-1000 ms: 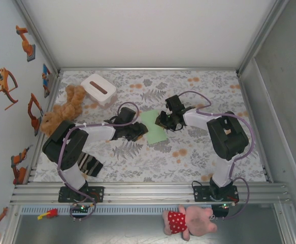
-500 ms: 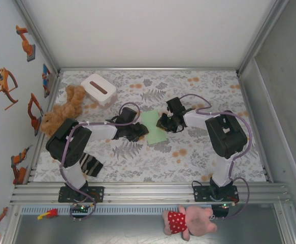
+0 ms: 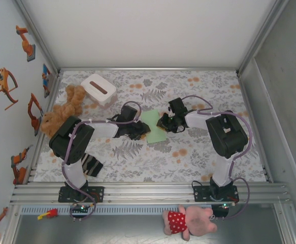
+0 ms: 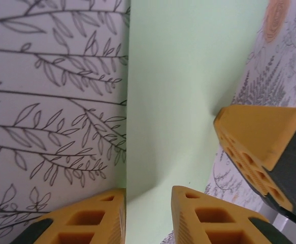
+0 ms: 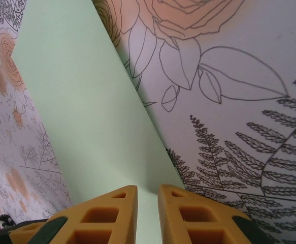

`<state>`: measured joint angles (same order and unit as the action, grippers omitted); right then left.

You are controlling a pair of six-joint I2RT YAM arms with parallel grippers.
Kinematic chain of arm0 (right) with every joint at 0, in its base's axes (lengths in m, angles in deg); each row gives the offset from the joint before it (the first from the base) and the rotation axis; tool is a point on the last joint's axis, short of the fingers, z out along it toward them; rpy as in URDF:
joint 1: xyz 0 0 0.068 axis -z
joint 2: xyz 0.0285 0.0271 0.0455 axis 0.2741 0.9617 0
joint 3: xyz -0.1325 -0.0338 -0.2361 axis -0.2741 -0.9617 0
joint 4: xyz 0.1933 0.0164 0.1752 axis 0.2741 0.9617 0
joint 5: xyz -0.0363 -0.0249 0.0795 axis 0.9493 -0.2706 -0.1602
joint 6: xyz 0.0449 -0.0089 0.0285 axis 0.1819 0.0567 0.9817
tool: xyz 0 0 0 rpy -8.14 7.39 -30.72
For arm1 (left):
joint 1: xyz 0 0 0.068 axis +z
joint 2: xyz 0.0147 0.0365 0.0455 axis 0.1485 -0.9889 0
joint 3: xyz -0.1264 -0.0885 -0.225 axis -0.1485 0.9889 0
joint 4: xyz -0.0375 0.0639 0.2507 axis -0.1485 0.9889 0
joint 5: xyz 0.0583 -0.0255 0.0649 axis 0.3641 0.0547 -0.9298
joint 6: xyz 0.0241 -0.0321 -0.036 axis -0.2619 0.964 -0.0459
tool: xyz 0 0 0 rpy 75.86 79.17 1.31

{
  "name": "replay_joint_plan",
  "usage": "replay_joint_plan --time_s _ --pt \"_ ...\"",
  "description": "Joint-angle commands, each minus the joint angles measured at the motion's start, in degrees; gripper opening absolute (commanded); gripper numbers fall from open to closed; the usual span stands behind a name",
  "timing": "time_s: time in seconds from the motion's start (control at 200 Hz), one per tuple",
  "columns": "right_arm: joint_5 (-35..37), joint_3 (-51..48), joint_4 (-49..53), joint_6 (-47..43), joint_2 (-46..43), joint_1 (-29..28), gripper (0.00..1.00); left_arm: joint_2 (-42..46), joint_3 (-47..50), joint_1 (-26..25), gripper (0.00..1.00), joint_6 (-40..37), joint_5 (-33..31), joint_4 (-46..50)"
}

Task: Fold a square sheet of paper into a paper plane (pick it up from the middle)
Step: Third fold the triangle at the center of the table.

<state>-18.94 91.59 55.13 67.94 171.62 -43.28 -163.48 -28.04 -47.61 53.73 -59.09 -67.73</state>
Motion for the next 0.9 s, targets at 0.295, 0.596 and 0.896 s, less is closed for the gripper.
replay_joint_plan --time_s 0.295,0.596,0.896 --pt "2.34 -2.52 2.69 0.62 1.44 0.66 0.19 -0.74 -1.05 1.47 0.27 -1.73 4.33 -3.64" --pt "0.66 -2.54 0.13 -0.51 -0.7 0.92 0.21 -1.16 -0.96 2.57 0.16 -1.65 4.71 -3.29" --pt "3.37 -2.27 -0.15 -11.26 -10.81 0.92 0.42 -0.39 -1.37 3.02 0.04 -1.12 5.56 -2.97"
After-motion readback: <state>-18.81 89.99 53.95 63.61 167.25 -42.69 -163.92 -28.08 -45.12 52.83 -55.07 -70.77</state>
